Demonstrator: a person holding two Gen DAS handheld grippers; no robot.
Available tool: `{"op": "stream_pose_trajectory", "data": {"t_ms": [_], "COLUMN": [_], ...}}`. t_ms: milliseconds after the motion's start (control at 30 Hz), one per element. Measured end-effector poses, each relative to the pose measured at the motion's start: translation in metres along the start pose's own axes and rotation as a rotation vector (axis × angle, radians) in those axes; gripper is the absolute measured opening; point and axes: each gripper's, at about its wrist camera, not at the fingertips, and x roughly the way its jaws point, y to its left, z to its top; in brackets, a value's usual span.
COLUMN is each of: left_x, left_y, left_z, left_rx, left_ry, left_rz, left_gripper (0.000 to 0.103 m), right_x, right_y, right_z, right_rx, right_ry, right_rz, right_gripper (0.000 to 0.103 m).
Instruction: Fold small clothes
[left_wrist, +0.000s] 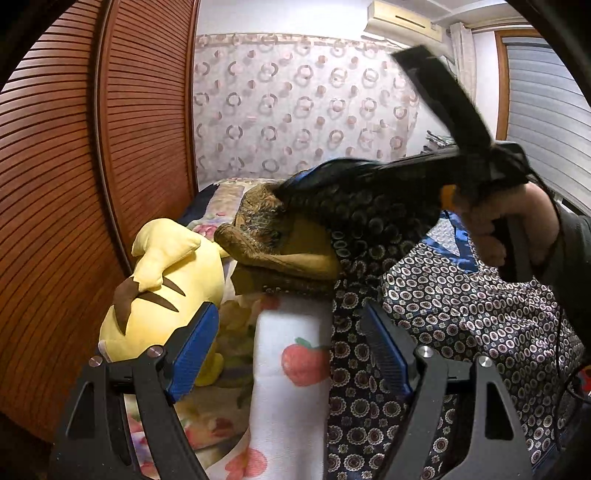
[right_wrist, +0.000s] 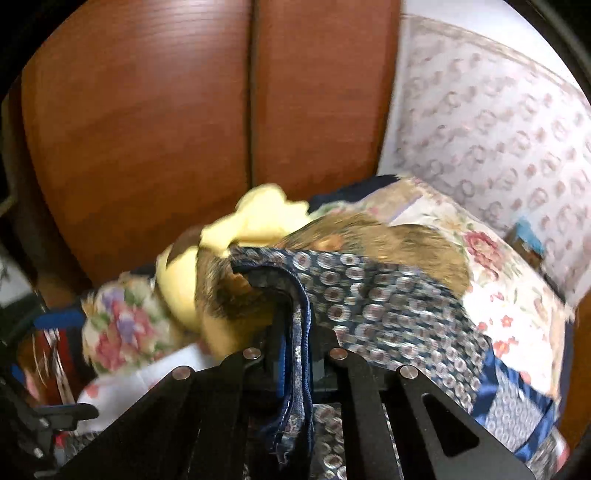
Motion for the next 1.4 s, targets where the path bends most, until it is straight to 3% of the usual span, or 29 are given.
{"op": "stream_pose_trajectory", "data": {"t_ms": [133,267,333,433,467,733,1000,1133,1200,1300,1400], "left_x": [0.002,0.008,0.013,0.023,0.028,0.055,0.070,0.077,0.078,0.082,0.088], "left_y": [-0.006,-0.012,-0.017,-0.022,-0.025,-0.036,-0.029,-0.028,-0.027,-0.027,-0.029], "left_z": [0.005,0.011,0.016,0.023,0.026,0.050,0.058,0.057,0.059,0.064,0.069], "left_rx": [0.005,0.013,0.015,0.019,0.025,0.093,0.089,0.091,0.093,0.092,0.095], "left_ry": [-0.009,-0.008,-0.011,-0.007,-0.004,0.014,0.033,0.059,0.063,0.066,0.069], "left_rz": [-0.009,-0.020,-0.032,-0.041,-0.042,-0.039,-0.030,-0.022,-0.021,-0.022,-0.021], "left_gripper": [0.081,0.081,0.081,0.081,0.081,0.081,0.081,0.081,0.081,0.081,0.081], "right_x": [-0.019,-0.023,-0.022,-0.022,-0.023,-0.036,0.011,0.032,0.051,0.063,0.064], "right_y": [-0.035,-0.052,-0.057,-0.063,-0.064,-0.065,-0.060,-0.058,-0.062,-0.075,-0.092], "right_z": [-0.022,-0.050,-0.061,-0.070,-0.071,-0.078,-0.077,-0.077,-0.079,-0.072,-0.068], "right_rx": [0.152,0.229,0.242,0.263,0.266,0.249,0.119,0.075,0.026,0.027,0.057], "right_ry": [-0.029,0.004,0.014,0.008,0.000,-0.032,0.019,0.051,0.087,0.088,0.075], "right_rz": [-0.042,-0.070,-0.104,-0.113,-0.124,-0.087,0.073,0.082,0.040,0.021,-0.009], "right_gripper": [0.007,0.011,0.029,0.047,0.047,0.048,0.047,0.047,0.047,0.029,0.024]}}
